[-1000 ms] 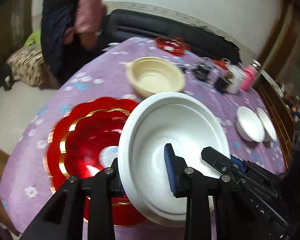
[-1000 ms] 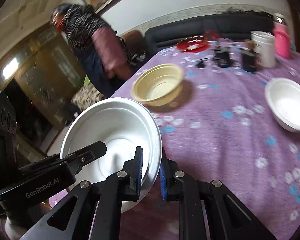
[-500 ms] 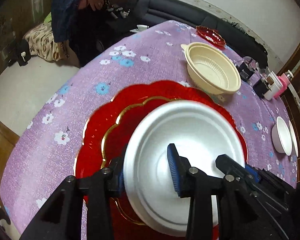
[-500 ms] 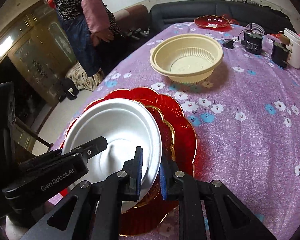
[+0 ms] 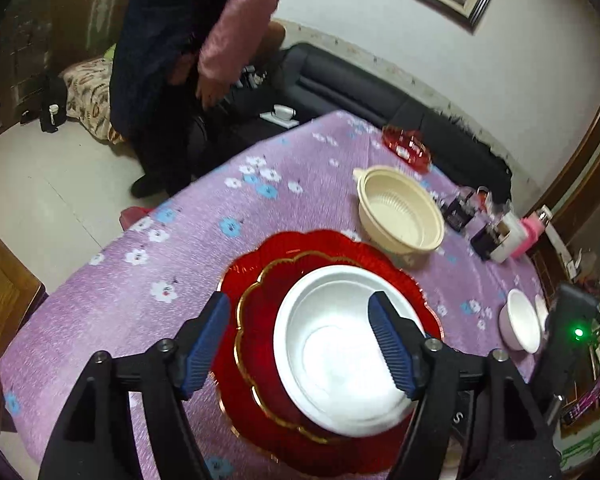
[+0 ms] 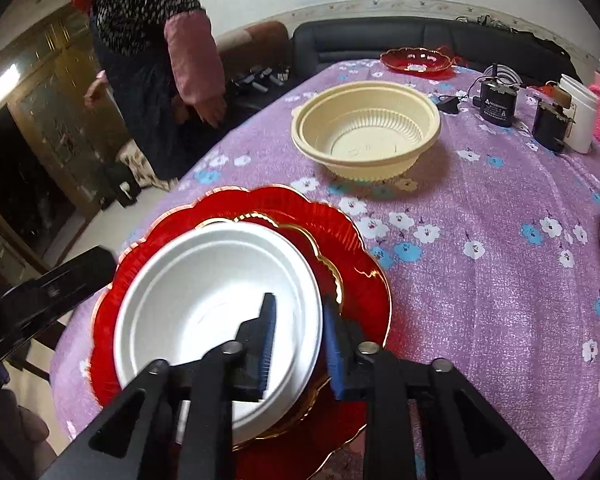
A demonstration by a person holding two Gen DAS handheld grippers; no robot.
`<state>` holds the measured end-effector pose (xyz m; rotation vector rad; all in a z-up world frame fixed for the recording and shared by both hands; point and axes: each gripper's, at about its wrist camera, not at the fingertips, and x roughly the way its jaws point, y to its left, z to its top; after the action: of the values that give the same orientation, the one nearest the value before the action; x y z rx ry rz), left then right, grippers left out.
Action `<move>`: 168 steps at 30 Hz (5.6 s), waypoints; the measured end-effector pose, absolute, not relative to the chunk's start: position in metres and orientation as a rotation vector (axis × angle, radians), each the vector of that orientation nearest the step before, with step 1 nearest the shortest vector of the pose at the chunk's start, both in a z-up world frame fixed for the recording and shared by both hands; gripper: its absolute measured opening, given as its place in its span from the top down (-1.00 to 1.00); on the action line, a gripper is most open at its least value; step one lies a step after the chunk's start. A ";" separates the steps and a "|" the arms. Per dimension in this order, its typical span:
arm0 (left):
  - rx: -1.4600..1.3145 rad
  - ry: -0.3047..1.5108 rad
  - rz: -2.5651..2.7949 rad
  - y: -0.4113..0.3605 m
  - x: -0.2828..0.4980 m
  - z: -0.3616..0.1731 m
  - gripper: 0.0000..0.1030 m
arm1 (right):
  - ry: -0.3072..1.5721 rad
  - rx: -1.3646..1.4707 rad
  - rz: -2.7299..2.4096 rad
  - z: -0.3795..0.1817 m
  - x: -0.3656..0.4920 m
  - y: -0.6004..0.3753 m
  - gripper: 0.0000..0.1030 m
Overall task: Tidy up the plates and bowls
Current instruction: 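Carry the white bowl onto the red plate stack and release it, then move the right tool toward the beige plastic bowl, then grasp the beige bowl's rim with the right tool and lift, then carry the beige bowl over the stack and lower it into the white bowl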
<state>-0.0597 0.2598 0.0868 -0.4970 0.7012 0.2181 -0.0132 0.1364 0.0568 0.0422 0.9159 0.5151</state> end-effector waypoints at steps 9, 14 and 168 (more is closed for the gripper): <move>-0.431 0.553 0.290 0.244 -0.095 0.119 -0.60 | 0.804 0.071 0.502 0.089 -0.032 0.115 0.02; -0.375 0.498 0.340 0.230 -0.108 0.132 -0.80 | 0.734 0.077 0.466 0.105 -0.046 0.089 -0.15; -0.614 1.079 0.029 0.272 -0.014 0.063 0.35 | 1.043 0.021 0.576 0.092 -0.011 0.143 0.59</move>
<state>-0.0140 0.2720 0.0625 -0.6145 1.0787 0.0290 -0.0115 0.1433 0.0915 0.0206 1.0433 0.5759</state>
